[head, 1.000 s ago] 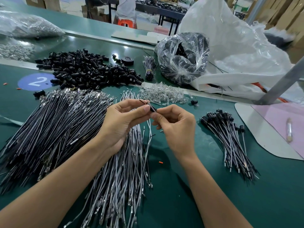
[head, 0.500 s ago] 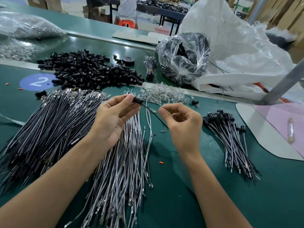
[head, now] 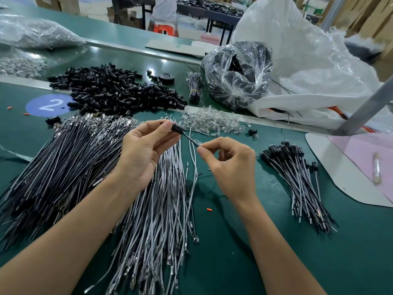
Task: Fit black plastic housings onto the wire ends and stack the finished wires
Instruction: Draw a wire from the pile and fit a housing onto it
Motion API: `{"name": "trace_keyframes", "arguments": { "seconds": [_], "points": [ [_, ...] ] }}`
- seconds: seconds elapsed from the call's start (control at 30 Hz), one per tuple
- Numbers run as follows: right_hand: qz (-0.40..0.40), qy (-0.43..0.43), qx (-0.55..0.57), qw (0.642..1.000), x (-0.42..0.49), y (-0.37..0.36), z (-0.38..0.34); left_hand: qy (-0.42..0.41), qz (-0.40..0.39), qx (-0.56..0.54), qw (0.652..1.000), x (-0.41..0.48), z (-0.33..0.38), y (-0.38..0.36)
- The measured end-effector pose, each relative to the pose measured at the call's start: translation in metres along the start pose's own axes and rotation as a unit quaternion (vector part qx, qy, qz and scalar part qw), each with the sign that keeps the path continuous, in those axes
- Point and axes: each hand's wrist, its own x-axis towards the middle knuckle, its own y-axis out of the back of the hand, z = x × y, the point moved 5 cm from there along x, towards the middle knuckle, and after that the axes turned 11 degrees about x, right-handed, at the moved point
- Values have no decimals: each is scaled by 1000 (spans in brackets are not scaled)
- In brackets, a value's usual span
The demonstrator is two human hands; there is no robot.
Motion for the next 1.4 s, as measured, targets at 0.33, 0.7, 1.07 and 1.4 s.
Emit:
{"name": "trace_keyframes", "arguments": {
  "seconds": [0.33, 0.7, 1.07, 1.4],
  "points": [
    [12, 13, -14, 1000, 0, 1, -3, -16, -43, 43, 998, -3, -1, -8],
    [45, 30, -8, 999, -3, 1, -4, -52, -49, 60, 996, -7, 0, -13],
    [24, 15, -7, 1000, -3, -2, -4, -64, -51, 85, 993, -11, 1, -18],
    [59, 48, -22, 997, -5, 1, -6, -75, -75, 98, 990, -14, 1, -23]
  ]
}}
